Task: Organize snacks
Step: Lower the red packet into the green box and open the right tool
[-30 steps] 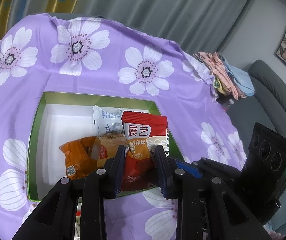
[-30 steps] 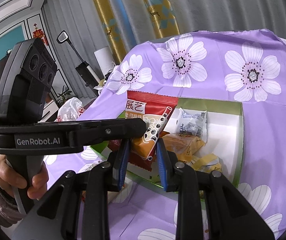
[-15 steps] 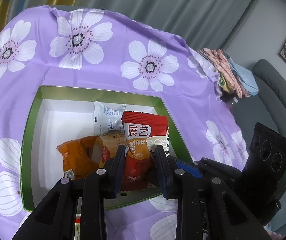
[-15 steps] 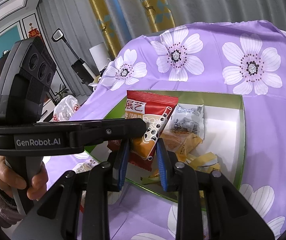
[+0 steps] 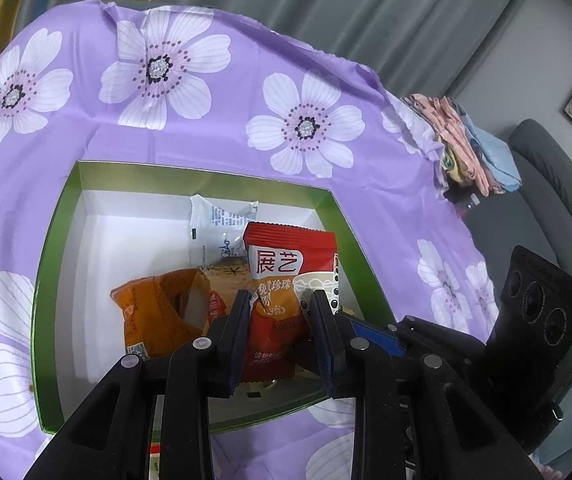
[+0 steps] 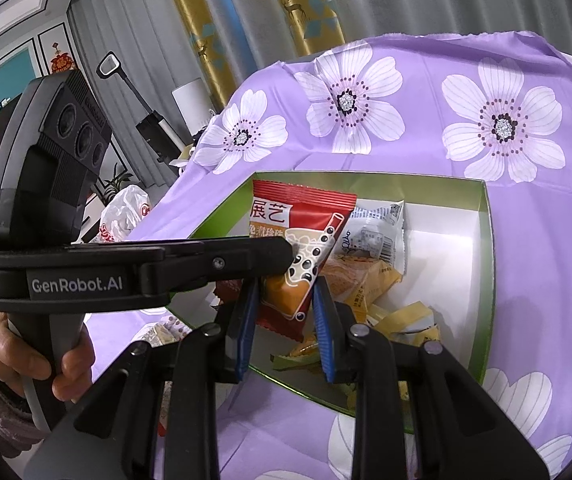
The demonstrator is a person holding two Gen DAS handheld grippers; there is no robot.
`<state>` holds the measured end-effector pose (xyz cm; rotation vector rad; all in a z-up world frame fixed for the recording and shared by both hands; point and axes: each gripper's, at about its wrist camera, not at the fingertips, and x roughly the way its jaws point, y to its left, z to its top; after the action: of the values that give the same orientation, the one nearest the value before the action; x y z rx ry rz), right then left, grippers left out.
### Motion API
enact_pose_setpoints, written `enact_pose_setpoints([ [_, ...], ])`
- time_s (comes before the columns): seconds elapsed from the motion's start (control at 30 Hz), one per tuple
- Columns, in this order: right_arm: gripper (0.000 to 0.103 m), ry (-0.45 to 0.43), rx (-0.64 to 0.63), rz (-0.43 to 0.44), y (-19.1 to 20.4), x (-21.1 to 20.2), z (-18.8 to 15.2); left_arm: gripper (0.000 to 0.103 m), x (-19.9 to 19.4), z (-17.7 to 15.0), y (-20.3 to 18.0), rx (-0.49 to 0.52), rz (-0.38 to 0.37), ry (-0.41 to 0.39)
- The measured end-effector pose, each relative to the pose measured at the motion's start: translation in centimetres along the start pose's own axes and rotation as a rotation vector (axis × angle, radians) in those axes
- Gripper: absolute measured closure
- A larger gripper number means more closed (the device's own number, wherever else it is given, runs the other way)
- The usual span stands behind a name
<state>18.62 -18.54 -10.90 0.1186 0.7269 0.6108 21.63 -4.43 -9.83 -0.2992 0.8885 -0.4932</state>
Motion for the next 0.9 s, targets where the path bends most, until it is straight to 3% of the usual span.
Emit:
enact_pose_setpoints([
  [0.9,0.073,0.047,-0.004,-0.044,-0.2,1.0,0.1,0.075,1.4,0.0,0.8,-0.035,0.007,0.032],
])
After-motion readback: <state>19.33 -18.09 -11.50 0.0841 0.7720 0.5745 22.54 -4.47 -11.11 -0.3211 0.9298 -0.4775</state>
